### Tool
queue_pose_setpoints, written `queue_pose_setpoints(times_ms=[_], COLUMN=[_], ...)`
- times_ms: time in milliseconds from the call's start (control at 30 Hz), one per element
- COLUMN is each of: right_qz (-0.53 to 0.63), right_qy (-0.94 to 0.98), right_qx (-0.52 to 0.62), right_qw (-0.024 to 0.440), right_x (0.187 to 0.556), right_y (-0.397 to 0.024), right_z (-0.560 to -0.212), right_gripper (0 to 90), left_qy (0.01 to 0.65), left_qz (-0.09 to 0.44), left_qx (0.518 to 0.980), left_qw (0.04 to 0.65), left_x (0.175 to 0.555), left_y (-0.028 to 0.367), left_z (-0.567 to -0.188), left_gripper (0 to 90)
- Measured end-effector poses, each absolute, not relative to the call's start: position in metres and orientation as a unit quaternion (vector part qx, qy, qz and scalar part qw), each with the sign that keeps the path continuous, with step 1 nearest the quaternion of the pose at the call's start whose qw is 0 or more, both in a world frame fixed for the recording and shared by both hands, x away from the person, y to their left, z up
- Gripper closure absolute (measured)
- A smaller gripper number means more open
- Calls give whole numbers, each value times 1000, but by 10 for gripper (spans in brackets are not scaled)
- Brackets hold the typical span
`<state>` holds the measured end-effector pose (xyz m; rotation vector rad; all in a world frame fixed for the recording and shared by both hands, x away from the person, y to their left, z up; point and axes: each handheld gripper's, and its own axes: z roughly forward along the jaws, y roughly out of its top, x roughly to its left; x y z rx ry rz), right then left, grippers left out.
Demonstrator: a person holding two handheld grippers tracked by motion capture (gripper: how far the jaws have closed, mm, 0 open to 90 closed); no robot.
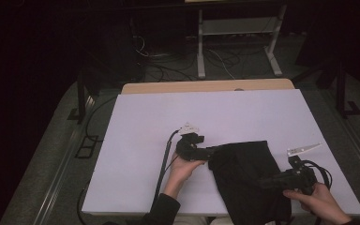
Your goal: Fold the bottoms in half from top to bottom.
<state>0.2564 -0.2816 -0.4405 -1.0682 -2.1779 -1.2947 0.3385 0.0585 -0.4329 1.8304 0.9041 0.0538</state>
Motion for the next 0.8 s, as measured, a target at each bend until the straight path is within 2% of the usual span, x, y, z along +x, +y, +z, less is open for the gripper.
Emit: queue_pose_setpoints(times_ms=[600, 733, 800], right_qz=[-415, -400, -399], right_qy=[-807, -814, -816], right_qx=[-360, -360, -356], right_qw=[215, 219, 222], right_x=[250, 248, 248], right_y=[-284, -284, -284], right_z=[-451, -453, -453], right_gripper=[794, 724, 626], left_qy=[377, 377, 376], left_qz=[24, 26, 27], left_qx=[761, 760, 760], left_qw=[528, 529, 529], left_x=[338, 338, 338], left_y=[60, 60, 61], left_z=[-431, -431, -430], left_gripper=[110, 110, 110])
